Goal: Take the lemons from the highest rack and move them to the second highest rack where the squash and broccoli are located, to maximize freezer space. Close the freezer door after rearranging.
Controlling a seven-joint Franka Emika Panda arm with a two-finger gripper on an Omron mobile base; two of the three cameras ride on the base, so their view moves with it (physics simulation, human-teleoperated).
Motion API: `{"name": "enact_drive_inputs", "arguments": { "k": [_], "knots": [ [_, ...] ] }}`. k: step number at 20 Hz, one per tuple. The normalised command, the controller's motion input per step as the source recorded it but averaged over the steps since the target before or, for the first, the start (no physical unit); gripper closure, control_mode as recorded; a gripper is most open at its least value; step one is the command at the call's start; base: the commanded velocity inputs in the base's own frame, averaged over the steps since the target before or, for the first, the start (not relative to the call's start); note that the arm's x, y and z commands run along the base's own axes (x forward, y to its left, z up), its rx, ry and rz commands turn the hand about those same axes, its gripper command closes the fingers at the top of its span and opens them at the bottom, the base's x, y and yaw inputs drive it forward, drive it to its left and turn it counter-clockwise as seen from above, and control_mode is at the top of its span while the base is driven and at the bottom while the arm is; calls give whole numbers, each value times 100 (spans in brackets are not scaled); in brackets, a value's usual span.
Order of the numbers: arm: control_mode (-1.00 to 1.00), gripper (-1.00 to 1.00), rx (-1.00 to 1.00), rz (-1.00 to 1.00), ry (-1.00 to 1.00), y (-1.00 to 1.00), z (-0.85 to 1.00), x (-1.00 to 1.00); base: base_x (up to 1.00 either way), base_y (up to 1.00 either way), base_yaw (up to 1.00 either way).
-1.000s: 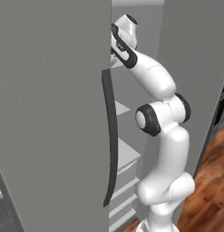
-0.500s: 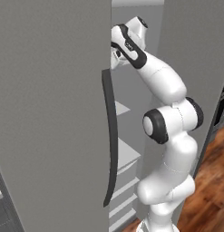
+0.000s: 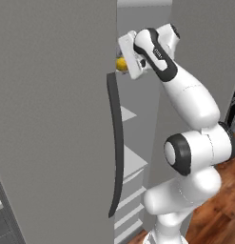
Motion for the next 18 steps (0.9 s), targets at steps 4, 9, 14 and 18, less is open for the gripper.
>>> {"name": "enact_drive_inputs", "arguments": {
  "k": [4,9,14,18],
  "knots": [
    [-100,100,0,0,-2,-24,-32,-64,0,0,0],
    [-100,100,-4,7,5,-3,-60,-32,0,0,0],
    [-100,100,-5,10,15,0,-60,-3,0,0,0],
    [-100,100,0,0,26,0,-57,17,0,0,0]
  ]
}}
